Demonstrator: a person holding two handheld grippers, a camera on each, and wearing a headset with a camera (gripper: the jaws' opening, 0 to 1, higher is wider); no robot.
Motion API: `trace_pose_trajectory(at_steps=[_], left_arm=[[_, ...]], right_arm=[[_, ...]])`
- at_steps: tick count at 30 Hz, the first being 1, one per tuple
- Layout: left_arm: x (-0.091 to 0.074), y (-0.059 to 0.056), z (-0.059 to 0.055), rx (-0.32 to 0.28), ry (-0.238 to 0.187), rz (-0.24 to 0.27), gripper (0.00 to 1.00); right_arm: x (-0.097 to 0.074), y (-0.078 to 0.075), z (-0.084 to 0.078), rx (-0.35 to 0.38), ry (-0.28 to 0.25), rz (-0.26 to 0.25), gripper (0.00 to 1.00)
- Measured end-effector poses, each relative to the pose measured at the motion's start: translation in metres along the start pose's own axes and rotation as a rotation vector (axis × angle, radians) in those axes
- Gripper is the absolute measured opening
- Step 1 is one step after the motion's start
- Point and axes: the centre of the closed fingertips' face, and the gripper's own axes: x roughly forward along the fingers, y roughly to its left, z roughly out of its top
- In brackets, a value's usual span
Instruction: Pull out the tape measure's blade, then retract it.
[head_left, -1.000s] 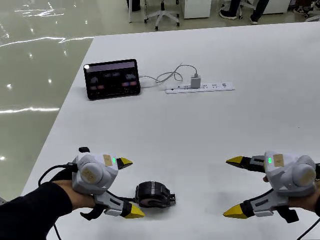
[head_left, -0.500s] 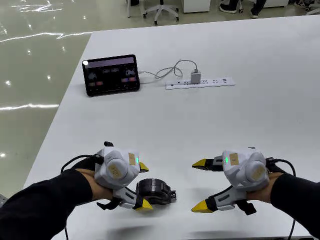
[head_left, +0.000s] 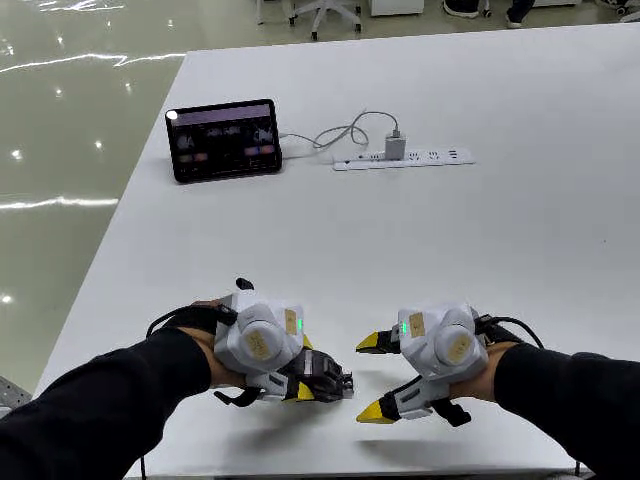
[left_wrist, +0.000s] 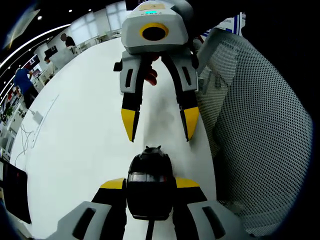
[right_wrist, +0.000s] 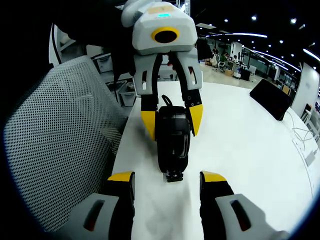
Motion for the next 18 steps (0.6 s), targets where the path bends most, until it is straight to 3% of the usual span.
trace_pose_trajectory(at_steps=[8,18], left_arm=[[0.002,0.001,-0.002,-0.008,0.017,0.002,0.31],[0.003,0.001,-0.004,-0.021,0.052,-0.025,0.31]], right_arm=[[0.013,-0.005,-0.011,-0.021,0.058,-0.001,0.23],[0.02,-0.008,-0.013,-0.052,0.072,-0.007,0.18]])
